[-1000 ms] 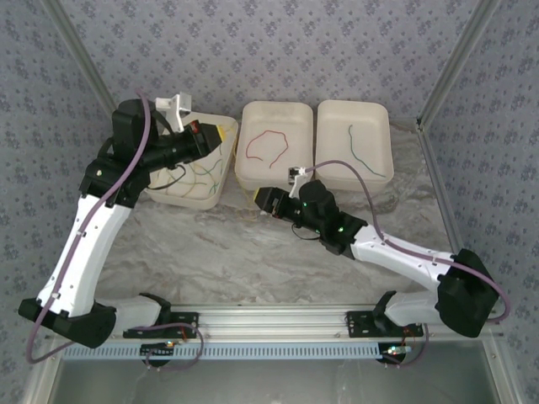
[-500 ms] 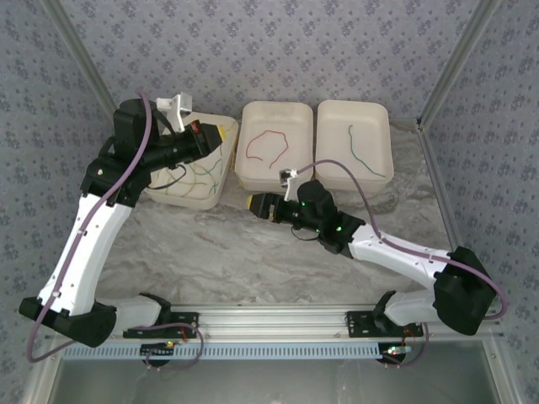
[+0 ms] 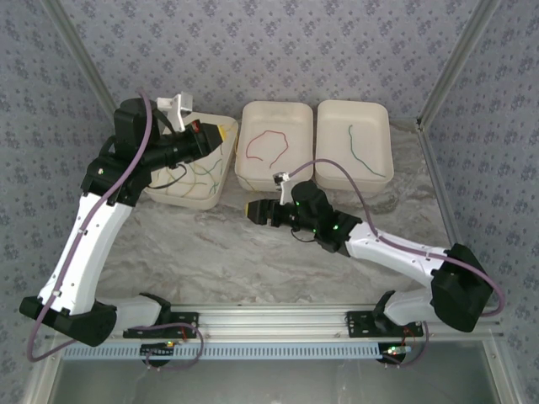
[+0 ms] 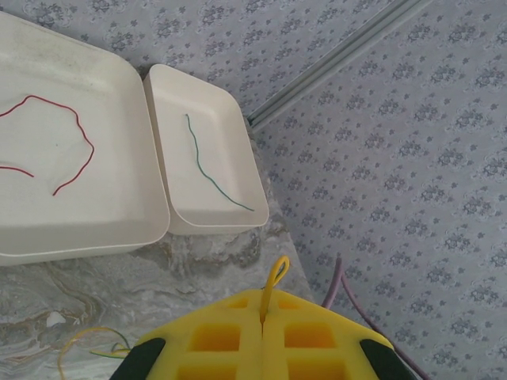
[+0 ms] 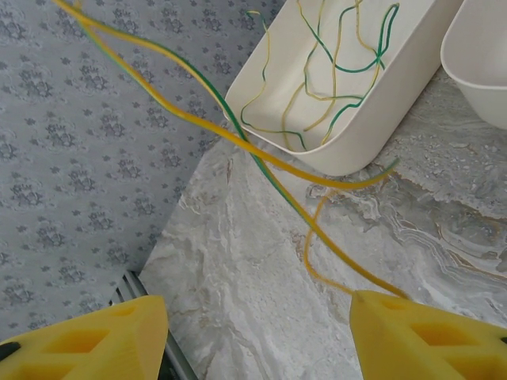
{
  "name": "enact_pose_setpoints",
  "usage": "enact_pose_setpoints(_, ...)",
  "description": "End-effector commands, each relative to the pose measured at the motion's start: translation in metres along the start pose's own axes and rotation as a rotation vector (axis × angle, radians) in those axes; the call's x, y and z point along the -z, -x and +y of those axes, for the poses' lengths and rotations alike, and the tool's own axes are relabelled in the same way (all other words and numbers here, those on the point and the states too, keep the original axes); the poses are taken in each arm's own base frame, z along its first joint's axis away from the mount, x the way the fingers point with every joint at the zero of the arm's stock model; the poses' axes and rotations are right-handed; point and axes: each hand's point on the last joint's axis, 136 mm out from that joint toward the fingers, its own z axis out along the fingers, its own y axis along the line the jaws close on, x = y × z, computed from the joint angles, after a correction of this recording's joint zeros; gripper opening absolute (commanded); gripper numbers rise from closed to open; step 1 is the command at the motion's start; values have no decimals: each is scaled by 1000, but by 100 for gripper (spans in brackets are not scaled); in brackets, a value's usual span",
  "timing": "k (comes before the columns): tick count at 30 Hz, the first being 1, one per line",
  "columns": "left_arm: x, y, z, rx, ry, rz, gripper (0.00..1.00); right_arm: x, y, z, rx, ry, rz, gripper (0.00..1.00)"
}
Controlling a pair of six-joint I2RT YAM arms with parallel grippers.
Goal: Untangle the cables
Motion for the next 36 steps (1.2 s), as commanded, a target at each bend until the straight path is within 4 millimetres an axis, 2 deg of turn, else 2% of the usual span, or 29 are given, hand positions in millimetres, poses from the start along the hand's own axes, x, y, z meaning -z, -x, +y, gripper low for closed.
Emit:
enact_pose_setpoints(1,7,2,-14,-3,-46,-7,0,14,9,6,40,-5,-46,66)
enact_pose_setpoints(5,7,-2,-14,11,-58,-10,0,7,9,7,22,22,-61,65)
enact_pose_setpoints(8,6,-5,-8,11,-39,-7,0,6,7,9,87,-12,-45,62)
enact_pose_setpoints(11,4,-7,-5,9,-30,0,0,8,-1,0,198,-105,-18,62)
enact_pose_setpoints(15,5,-5,-7,11,-40,-3,0,3,-9,-13,225,-129,11,60)
enact_pose_setpoints(19,6,-5,-12,10,-56,1,0,0,-6,-20,296,-169,10,60)
enact_pose_setpoints(25,8,-4,-15,4,-58,1,0,-1,-4,-12,493,-234,13,59)
enact_pose_setpoints(36,8,-3,-17,3,-64,3,0,-27,-2,-32,565,-357,26,54)
